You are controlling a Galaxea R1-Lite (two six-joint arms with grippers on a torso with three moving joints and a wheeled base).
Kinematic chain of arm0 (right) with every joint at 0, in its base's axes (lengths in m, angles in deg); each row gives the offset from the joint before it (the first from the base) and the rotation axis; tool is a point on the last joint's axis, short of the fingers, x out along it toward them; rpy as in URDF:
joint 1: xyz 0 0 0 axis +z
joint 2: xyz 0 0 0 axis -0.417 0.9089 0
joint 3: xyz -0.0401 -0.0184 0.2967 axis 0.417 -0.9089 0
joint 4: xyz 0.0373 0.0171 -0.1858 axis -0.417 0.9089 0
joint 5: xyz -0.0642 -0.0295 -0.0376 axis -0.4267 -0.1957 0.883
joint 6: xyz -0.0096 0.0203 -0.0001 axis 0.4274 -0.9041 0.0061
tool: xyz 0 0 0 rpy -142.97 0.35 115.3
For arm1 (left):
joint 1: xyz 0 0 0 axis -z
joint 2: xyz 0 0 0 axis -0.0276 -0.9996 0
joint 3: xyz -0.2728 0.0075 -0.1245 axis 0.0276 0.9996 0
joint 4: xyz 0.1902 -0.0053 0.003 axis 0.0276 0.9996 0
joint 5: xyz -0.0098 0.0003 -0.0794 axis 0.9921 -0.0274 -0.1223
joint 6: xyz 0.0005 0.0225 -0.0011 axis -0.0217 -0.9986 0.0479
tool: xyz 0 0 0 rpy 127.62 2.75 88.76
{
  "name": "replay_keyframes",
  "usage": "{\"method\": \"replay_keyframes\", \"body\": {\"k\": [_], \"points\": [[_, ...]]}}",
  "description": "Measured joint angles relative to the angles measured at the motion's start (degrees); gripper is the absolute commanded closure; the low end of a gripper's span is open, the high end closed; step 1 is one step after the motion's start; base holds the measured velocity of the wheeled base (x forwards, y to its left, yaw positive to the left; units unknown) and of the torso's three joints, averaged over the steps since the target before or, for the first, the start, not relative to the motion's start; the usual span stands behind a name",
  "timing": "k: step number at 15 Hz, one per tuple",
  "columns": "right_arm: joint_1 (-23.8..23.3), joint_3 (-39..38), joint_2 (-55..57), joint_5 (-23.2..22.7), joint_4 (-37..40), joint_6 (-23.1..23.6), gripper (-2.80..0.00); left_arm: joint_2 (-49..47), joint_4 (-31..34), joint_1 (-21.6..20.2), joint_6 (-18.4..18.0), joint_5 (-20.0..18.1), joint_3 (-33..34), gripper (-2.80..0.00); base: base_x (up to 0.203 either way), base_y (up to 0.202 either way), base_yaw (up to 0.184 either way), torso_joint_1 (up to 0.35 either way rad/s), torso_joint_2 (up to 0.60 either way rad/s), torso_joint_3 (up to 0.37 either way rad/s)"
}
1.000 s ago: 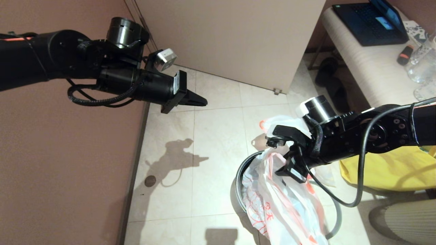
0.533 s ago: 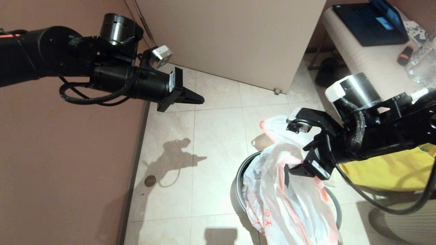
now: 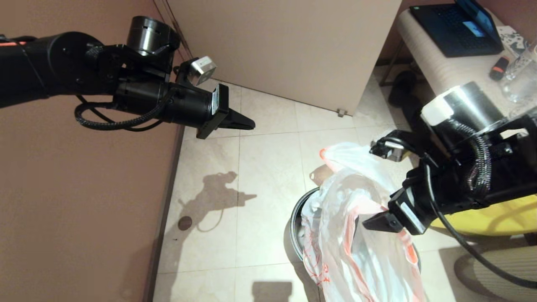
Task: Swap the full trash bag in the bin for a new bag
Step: Put the new garbage bag on the trash can
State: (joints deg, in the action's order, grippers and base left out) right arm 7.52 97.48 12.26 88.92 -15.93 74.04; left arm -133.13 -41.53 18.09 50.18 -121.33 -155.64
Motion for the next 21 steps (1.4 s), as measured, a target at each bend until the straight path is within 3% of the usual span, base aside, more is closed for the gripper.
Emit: {"method": "replay_keyframes", "body": {"k": [1,4,5,6,11,15,16,17,21], "points": [[0.0,0.0,1.6,2.3,0.7,1.9,-2.80,-0.2,0.0,0.2,0.0,0.4,0.0,0.00,0.000,0.000,0.000,0.000,0.00,0.000],[-0.4,-0.1,4.9,14.0,3.5,14.2,-2.80,-0.8,0.0,1.7,-0.1,3.2,0.0,0.00,0.000,0.000,0.000,0.000,0.00,0.000],[-0.4,-0.1,5.4,15.9,3.8,17.3,-2.80,-0.9,0.0,2.0,-0.1,3.5,0.0,0.00,0.000,0.000,0.000,0.000,0.00,0.000],[-0.6,-0.2,5.4,15.1,4.0,18.9,-2.80,-1.0,0.0,2.3,-0.1,3.6,0.0,0.00,0.000,0.000,0.000,0.000,0.00,0.000],[-5.5,-0.9,0.5,-1.2,6.6,20.2,-2.80,-1.1,0.0,2.5,-0.1,3.6,0.1,0.00,0.000,0.000,0.000,0.000,0.00,0.000],[-7.8,-2.1,-6.5,-3.0,6.5,16.0,-2.80,-0.9,0.0,2.4,0.1,3.6,0.1,0.00,0.000,0.000,0.000,0.000,0.00,0.000],[-8.0,-2.9,-8.2,-3.0,6.5,13.1,-2.20,-0.9,0.0,2.4,0.0,3.6,0.1,0.00,0.000,0.000,0.000,0.000,0.00,0.000],[-8.2,-4.4,-9.9,-2.8,6.5,9.1,0.00,-0.9,0.0,2.4,0.1,3.6,0.1,0.00,0.000,0.000,0.000,0.000,0.00,0.000],[-7.9,-9.3,-16.5,-2.4,6.4,-8.1,0.00,-0.8,0.0,2.4,0.1,3.6,0.1,0.00,0.000,0.000,0.000,0.000,0.00,0.000]]}}
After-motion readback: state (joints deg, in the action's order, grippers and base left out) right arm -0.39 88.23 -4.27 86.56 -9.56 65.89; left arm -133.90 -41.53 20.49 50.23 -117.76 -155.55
